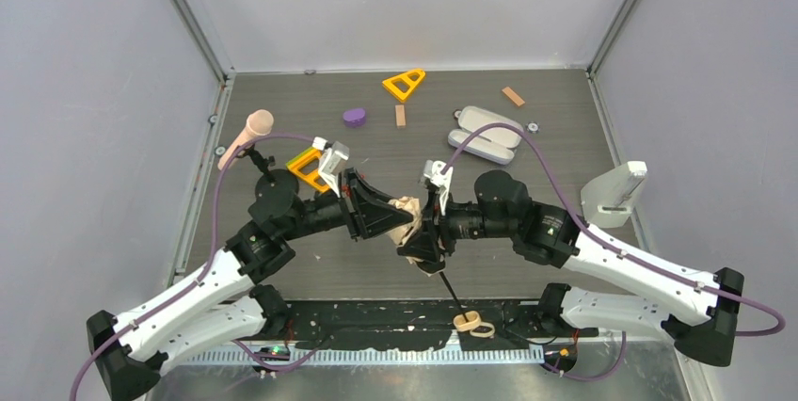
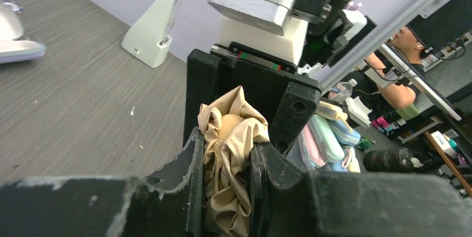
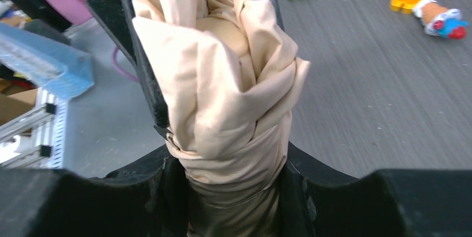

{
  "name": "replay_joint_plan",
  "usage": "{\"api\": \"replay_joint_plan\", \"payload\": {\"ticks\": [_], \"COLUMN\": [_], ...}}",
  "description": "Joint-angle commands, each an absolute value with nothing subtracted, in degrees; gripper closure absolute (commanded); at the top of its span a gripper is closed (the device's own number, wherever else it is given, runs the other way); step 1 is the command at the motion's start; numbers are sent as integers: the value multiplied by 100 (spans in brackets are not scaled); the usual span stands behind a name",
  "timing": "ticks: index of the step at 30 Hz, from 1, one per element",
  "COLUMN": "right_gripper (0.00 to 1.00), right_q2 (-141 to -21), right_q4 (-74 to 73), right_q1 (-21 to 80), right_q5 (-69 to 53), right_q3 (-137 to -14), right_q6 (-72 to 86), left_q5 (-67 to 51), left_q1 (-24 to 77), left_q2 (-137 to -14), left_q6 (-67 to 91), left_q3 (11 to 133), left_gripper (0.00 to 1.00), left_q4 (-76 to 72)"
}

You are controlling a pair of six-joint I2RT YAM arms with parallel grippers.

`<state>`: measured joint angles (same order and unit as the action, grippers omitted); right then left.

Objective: Put away the umbrella

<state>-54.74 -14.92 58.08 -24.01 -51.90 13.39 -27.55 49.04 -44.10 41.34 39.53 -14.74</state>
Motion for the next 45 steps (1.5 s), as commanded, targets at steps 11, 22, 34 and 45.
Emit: {"api": "replay_joint_plan", "payload": {"ticks": [11,22,34,45], "right_gripper": [54,48,37,35], "right_q2": [-6372,-6986,-7586,-8011], "right_q4": [-2608,-3749,-4401,-4564], "right_q1": [6586,7360,7978,8257], "right_q5": [1444,3444,5009,5116], "right_q3": [-5537,-6091,-6462,-6611], "right_q6": [552,1386,2312,2381], "left_q5": [-2194,-2010,-1938,-1839], "left_q1": [4883,4879,4878,4879], "left_q2": [-4319,-4321,-4284,-4285], "left_q6": [4374,4393,4508,4510], "left_q3": [4141,4149,4070,4112], "left_gripper": [100,100,100,100], "left_q4": [-1439,-1430,-1510,-1520]}}
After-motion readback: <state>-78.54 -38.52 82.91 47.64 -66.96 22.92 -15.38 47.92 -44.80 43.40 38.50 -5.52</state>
